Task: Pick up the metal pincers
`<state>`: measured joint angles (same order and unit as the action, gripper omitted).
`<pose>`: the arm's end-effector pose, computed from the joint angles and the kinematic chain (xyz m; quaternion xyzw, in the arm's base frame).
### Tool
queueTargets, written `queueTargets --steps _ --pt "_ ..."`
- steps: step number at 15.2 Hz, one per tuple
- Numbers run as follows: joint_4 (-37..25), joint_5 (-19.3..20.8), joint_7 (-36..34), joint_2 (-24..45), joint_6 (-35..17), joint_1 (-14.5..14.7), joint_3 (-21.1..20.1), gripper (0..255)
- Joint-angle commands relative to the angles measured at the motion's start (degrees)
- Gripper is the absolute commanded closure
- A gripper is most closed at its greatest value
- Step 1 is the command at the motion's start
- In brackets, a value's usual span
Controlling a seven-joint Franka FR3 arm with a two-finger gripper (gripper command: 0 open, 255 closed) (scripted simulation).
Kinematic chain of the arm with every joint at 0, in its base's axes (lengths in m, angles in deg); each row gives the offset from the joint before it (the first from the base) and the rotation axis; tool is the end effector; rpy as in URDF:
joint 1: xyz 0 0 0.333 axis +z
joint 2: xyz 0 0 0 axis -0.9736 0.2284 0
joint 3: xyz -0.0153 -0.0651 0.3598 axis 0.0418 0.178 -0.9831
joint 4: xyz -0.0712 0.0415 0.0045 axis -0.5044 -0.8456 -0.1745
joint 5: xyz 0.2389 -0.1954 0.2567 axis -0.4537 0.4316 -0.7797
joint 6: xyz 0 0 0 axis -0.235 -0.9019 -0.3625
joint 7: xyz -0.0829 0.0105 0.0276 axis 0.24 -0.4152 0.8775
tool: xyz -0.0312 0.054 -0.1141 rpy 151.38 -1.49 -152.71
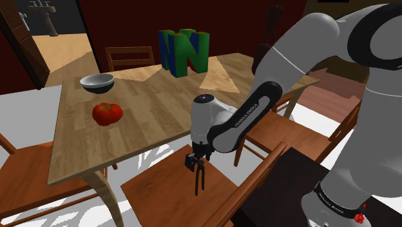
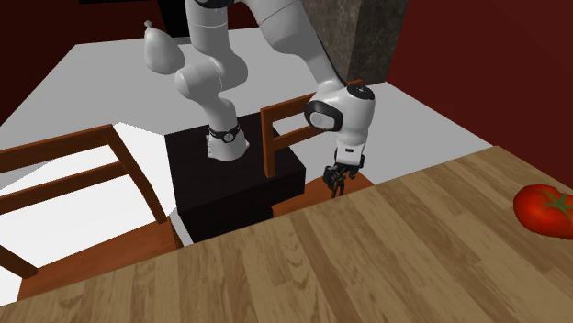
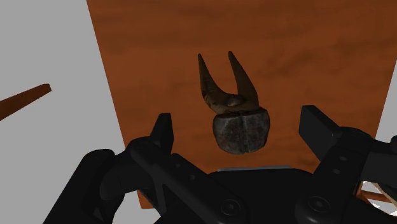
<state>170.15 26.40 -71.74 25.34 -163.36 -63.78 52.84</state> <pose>0.4404 0.2887 0.2416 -0.9992 -0.0392 0.0030 0.0120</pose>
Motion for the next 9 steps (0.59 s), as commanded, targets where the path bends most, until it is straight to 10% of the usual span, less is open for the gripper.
queueTargets --steps 1,2,9 --pt "-0.1 0.4 -0.3 0.5 -0.4 0.2 0.2 0" --pt "-0.1 0.3 -0.3 0.5 -0.4 0.2 0.1 255" --pt "-0.1 0.3 -0.3 0.5 -0.4 0.2 0.2 255"
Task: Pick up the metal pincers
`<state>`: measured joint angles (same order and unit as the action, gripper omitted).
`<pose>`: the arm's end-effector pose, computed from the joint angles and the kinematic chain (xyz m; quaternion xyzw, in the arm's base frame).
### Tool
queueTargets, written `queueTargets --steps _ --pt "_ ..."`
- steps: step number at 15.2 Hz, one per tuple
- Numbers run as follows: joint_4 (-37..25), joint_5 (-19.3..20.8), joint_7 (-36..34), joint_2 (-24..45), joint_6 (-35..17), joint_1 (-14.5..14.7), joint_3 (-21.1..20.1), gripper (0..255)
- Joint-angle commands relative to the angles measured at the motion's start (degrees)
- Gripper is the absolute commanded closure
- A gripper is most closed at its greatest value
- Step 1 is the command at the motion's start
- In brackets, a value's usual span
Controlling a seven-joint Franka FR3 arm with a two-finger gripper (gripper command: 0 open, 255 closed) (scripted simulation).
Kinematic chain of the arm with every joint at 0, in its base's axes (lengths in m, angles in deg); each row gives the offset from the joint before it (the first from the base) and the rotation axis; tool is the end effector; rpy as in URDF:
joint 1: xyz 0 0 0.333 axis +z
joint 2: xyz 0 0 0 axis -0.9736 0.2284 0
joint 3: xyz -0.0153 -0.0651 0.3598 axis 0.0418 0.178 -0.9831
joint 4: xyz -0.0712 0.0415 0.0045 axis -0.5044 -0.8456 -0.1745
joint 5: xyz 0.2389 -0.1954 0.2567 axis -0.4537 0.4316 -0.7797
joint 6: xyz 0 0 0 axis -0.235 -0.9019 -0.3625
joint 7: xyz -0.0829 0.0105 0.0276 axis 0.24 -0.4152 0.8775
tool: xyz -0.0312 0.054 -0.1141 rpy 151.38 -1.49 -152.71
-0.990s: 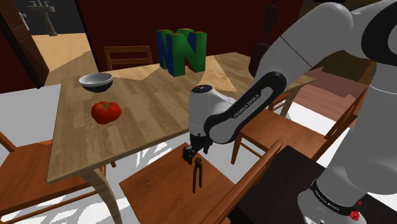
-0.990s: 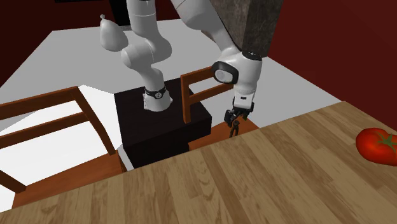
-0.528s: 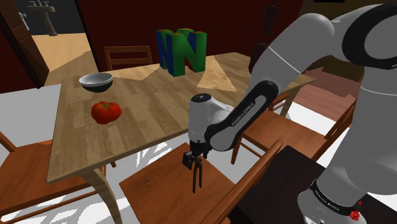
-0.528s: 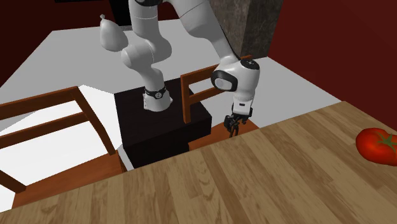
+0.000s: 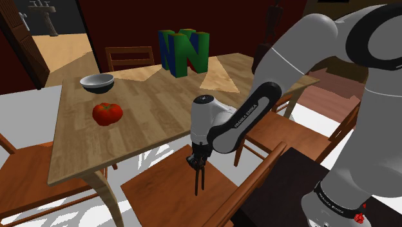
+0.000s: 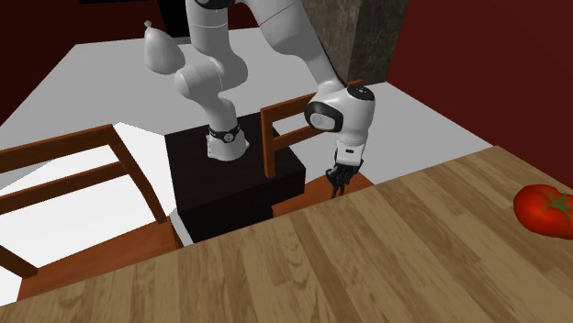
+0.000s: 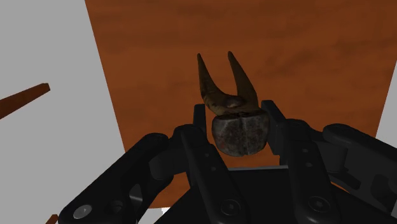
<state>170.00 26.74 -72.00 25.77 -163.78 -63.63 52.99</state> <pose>0.4415 0.2897 0.2393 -0.9991 -0.0394 0.0017 0.0126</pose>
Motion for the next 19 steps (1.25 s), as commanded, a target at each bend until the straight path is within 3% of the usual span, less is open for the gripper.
queueTargets --steps 1,19 --pt "0.0 0.0 0.0 0.1 0.0 0.0 0.0 255" --pt "-1.1 -6.9 4.6 -10.5 11.0 -1.7 -2.5 255"
